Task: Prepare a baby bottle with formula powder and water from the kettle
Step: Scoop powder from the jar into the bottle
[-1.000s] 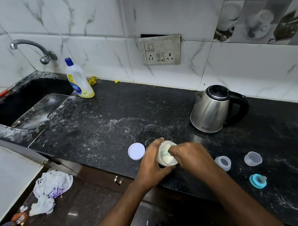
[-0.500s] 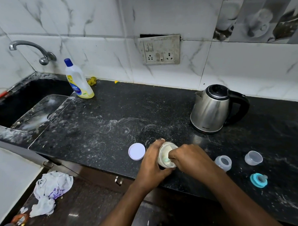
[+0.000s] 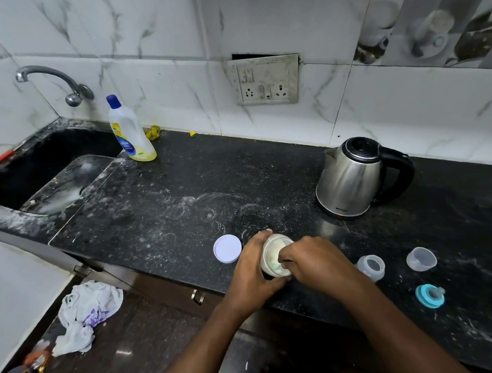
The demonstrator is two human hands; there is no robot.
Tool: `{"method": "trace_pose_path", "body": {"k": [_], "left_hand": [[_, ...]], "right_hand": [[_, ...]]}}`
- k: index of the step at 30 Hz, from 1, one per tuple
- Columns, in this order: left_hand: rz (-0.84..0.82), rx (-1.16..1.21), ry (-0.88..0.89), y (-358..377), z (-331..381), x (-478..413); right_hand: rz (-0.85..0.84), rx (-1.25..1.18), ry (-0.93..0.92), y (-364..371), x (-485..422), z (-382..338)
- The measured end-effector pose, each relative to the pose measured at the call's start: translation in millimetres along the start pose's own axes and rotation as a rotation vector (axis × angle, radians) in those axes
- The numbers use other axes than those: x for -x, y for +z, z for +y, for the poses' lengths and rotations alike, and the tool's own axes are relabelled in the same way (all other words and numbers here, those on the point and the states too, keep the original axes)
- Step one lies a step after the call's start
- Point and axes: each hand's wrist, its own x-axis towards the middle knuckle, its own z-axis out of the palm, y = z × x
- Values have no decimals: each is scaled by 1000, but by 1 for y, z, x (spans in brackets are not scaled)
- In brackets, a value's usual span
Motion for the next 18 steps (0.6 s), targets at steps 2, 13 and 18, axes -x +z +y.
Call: {"method": "trace_pose_path", "body": {"k": [2, 13, 18], "left_hand": [[-4, 1, -27, 0, -2, 1], [-30, -70, -129, -4, -2, -3], [-38, -133, -120, -7, 1, -10]], "right_hand": [[13, -123, 18, 0, 0, 2], [114, -1087, 309, 2, -1, 16], [245, -1364, 456, 0, -2, 20]]}}
